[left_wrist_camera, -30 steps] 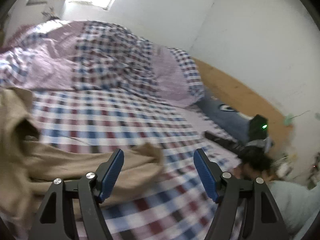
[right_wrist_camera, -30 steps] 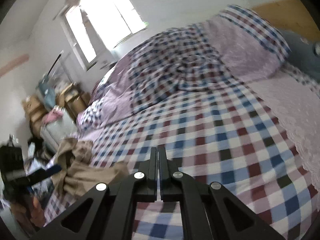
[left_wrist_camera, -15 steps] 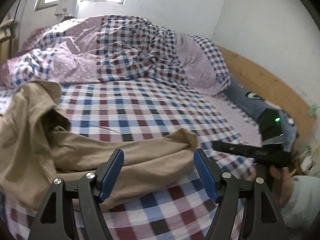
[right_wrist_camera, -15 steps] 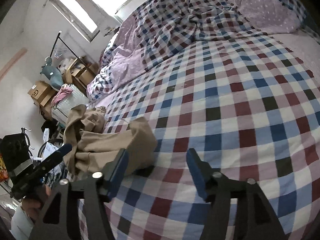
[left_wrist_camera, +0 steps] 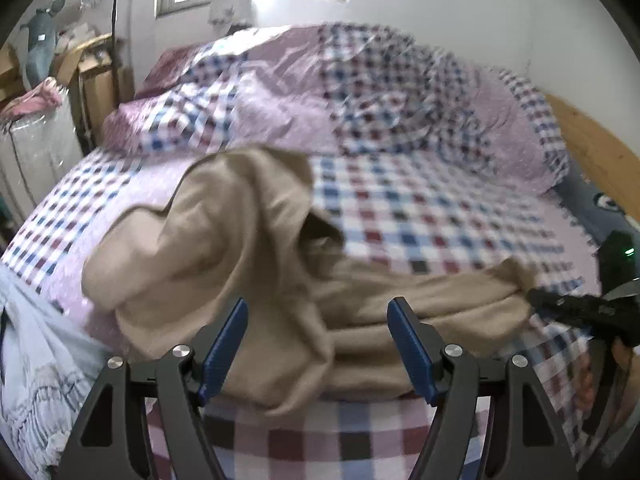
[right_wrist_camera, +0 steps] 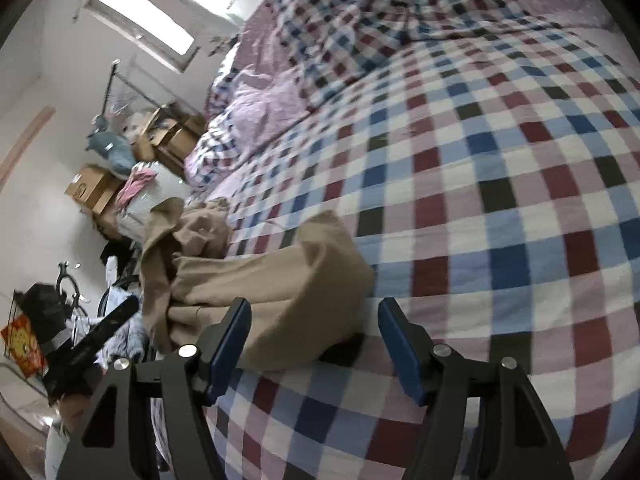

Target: Fold clothes

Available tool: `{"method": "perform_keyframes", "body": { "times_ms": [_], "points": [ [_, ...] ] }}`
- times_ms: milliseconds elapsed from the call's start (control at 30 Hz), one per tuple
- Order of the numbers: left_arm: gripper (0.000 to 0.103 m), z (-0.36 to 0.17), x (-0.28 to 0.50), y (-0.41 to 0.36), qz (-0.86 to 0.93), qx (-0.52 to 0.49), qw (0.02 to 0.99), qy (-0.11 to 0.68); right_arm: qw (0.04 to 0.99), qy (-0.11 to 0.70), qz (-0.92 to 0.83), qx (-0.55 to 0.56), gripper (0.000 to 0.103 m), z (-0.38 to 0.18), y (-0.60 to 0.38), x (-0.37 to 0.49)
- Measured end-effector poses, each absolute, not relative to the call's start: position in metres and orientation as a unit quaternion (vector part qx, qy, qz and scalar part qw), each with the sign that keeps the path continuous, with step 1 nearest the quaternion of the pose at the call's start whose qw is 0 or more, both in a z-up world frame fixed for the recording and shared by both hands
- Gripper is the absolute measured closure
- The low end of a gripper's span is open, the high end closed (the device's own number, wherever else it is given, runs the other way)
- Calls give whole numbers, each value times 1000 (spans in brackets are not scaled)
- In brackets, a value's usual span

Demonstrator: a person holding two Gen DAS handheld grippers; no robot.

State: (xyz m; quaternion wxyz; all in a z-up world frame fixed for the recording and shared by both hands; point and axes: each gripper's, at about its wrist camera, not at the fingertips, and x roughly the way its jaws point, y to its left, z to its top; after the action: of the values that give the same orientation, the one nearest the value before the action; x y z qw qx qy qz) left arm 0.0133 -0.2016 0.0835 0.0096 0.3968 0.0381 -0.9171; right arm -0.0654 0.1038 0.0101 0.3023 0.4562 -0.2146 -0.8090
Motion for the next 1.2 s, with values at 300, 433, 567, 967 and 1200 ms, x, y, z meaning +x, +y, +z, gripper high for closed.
{"method": "perform_keyframes", "body": {
  "times_ms": [300, 433, 567, 967, 1200],
  "points": [
    [97, 57, 4, -203, -905, 422, 54, 32, 301, -189, -834, 422, 95, 21, 110, -59],
    [100, 85, 14, -214, -929, 359, 60, 73, 267, -178, -869, 376, 96, 44, 131, -56],
    [100, 113, 27, -221, -947, 297, 71, 98, 226, -186, -891, 346, 96, 62, 167, -59],
    [101, 163, 55, -198, -976, 142, -21, 163, 79, -201, -963, 160, 97, 161, 288, -18],
    [100, 156, 45, -170, -964, 168, -83, 187, 43, -199, -972, 122, 96, 184, 320, 25]
  ]
}}
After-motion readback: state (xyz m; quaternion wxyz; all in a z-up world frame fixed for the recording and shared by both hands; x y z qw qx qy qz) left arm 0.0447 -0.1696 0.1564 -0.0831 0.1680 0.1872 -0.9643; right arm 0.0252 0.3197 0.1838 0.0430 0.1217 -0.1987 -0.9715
